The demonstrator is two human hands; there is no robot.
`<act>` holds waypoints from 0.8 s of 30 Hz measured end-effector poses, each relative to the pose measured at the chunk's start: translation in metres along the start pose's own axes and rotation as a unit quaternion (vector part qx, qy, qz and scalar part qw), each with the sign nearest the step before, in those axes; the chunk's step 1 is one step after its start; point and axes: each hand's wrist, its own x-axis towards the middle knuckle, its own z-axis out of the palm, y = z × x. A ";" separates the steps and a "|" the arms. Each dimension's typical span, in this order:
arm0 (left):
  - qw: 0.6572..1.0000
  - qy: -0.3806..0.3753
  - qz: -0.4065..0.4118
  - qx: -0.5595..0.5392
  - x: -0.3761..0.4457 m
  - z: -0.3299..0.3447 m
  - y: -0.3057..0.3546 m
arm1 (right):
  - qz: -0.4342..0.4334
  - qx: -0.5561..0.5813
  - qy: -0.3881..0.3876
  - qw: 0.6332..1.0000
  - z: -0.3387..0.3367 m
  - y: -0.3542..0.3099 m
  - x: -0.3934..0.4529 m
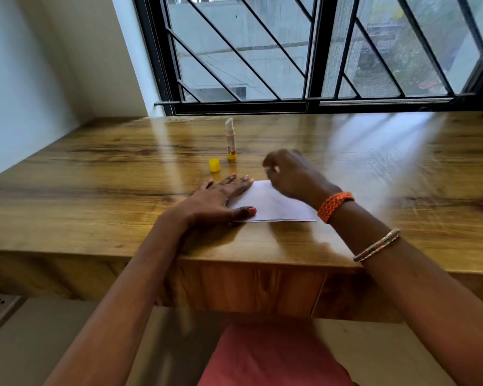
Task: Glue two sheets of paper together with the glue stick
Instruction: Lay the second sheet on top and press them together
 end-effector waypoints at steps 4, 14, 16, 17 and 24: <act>1.000 0.025 -0.018 0.004 -0.005 0.000 0.007 | -0.019 0.020 -0.125 0.992 0.030 -0.025 -0.011; 0.995 0.068 -0.079 0.005 -0.006 0.016 -0.003 | 0.000 -0.070 -0.180 0.981 0.045 -0.030 -0.034; 0.992 0.080 -0.100 0.006 -0.006 0.019 0.000 | 0.002 -0.085 -0.183 0.980 0.045 -0.030 -0.034; 0.991 0.082 -0.108 0.007 -0.007 0.020 0.000 | 0.003 -0.094 -0.184 0.978 0.043 -0.028 -0.035; 0.987 0.102 -0.122 -0.002 -0.006 0.022 0.003 | 0.062 -0.153 -0.182 0.969 0.017 0.005 -0.052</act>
